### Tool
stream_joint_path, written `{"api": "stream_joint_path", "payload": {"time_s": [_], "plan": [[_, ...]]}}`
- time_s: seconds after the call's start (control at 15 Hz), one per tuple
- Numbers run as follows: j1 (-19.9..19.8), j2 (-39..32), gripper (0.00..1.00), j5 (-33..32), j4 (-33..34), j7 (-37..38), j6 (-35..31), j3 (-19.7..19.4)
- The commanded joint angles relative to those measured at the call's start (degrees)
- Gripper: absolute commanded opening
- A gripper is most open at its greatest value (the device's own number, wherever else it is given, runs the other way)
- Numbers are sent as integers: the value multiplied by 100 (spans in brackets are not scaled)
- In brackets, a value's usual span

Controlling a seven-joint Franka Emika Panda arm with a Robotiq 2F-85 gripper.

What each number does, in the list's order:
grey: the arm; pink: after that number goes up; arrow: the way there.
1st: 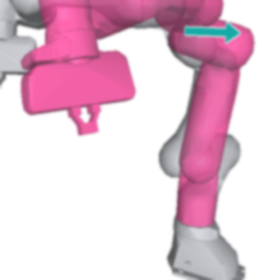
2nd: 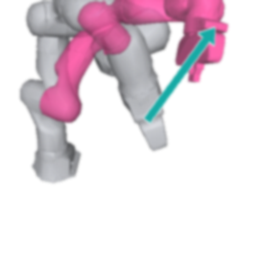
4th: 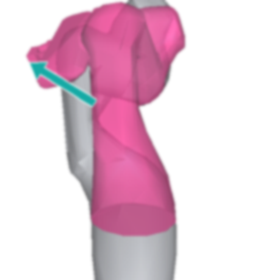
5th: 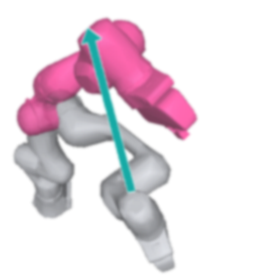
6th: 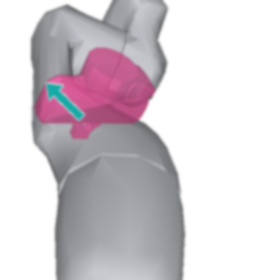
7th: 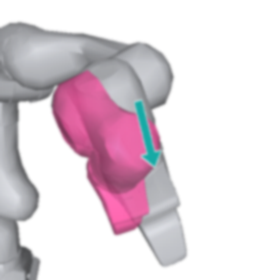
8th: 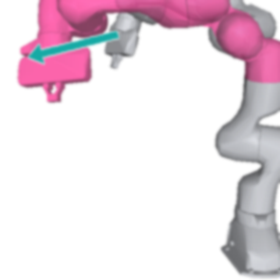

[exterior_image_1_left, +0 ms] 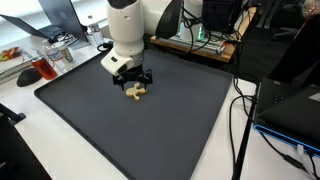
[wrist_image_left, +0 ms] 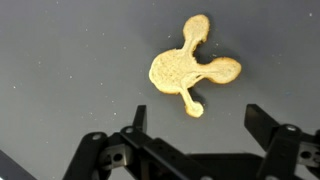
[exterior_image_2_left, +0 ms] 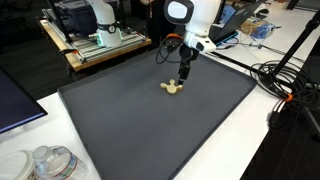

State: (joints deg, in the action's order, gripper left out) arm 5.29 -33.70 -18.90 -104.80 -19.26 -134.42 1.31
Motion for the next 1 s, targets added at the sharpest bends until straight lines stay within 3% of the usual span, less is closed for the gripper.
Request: {"api": "stream_joint_path", "payload": {"time_s": [0.0,0.33,0.93], "plan": [[492,-69,100,-479,439,856,830,-238],[771,-416,100,-798,1202,1209,1780,-194],[1074,-1645,100,-958,2955,1183,2958,-221]]}}
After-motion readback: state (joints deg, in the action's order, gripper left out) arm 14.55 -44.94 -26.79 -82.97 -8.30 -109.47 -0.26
